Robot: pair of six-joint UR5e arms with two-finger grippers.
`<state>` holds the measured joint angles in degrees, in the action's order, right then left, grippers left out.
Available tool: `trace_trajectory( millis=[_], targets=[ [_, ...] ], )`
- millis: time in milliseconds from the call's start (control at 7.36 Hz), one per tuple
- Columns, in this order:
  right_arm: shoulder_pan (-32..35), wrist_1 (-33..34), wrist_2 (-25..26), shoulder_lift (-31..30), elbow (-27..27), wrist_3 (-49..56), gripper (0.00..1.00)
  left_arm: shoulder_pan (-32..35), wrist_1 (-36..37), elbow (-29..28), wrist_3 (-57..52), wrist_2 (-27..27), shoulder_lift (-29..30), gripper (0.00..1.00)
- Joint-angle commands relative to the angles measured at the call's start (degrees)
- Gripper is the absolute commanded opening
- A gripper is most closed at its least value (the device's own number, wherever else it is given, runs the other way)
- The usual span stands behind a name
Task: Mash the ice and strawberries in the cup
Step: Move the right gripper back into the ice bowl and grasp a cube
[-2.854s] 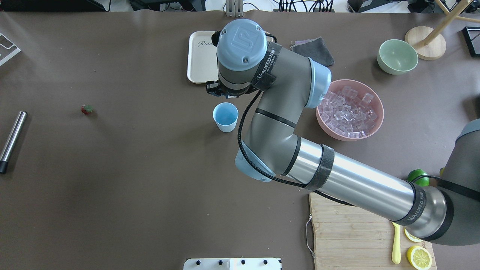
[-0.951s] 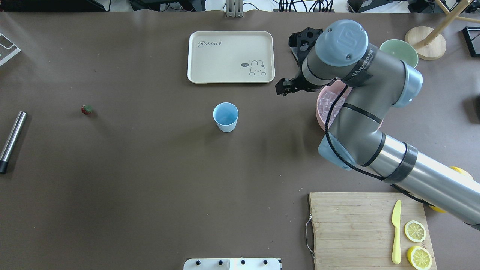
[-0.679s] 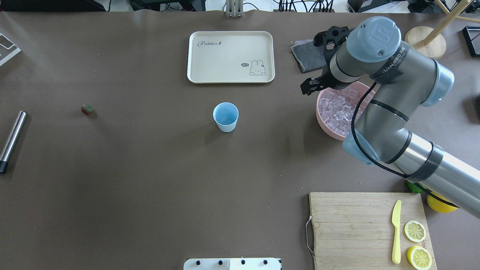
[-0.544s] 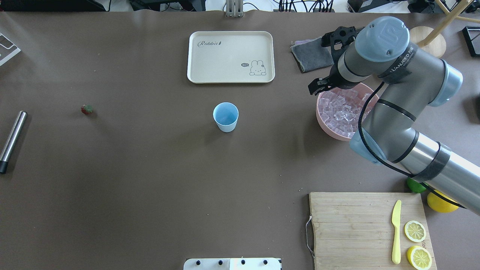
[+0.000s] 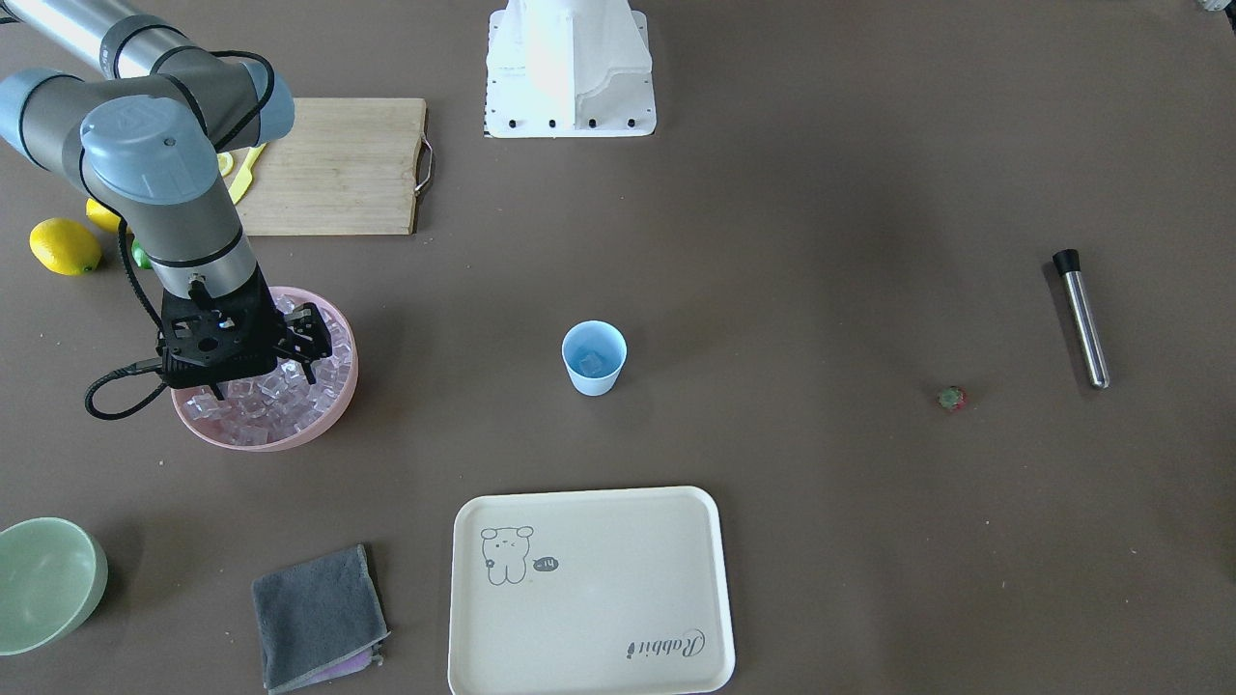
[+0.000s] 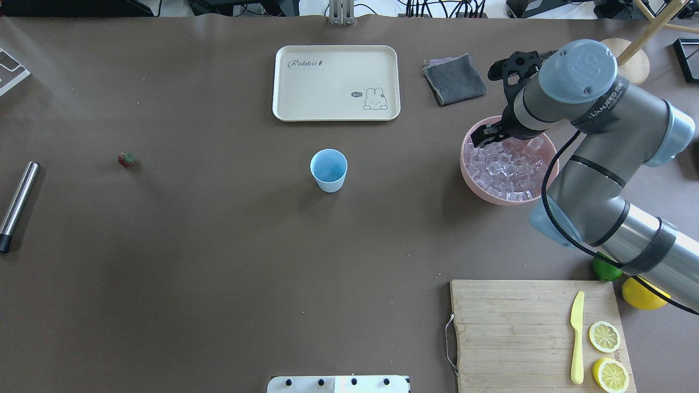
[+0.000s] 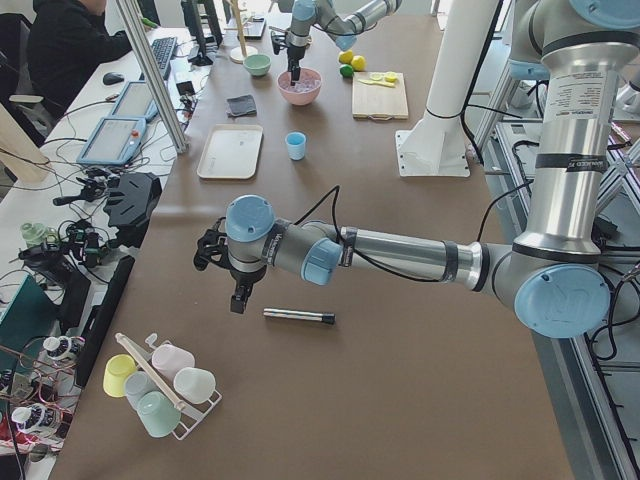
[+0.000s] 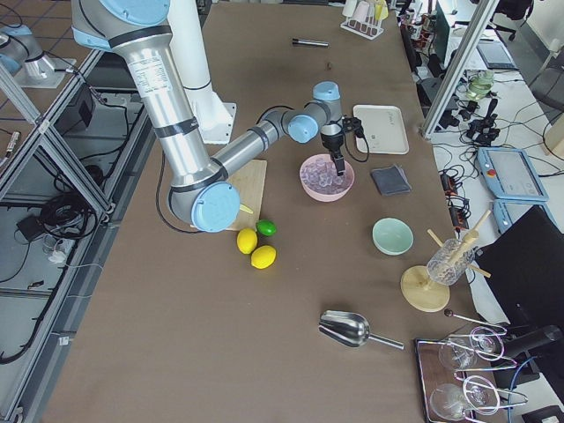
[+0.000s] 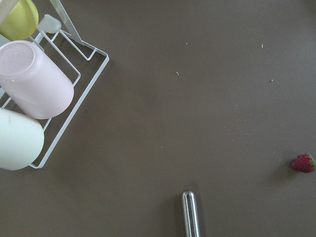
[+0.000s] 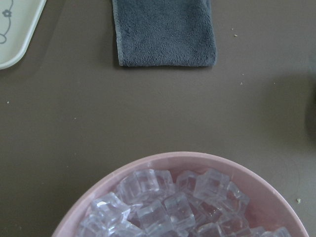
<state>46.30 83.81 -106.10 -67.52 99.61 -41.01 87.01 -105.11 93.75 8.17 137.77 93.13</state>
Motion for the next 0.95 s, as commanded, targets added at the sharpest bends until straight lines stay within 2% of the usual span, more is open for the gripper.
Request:
trace_trajectory(
  millis=[0,408,815],
  targets=[
    [-1.47,-0.23,0.45,-0.24,-1.34,-0.03,0.9,0.0,0.08,0.2,0.0,-0.05,0.21,0.99],
    [-1.74,-0.23,1.07,-0.25,-1.61,-0.21,0.91,-0.09,0.08,0.03,0.0,-0.05,0.65,0.99],
    [-2.0,-0.23,1.16,-0.51,-3.28,-0.38,0.87,-0.09,0.08,0.2,0.09,0.04,0.65,0.99]
  ],
)
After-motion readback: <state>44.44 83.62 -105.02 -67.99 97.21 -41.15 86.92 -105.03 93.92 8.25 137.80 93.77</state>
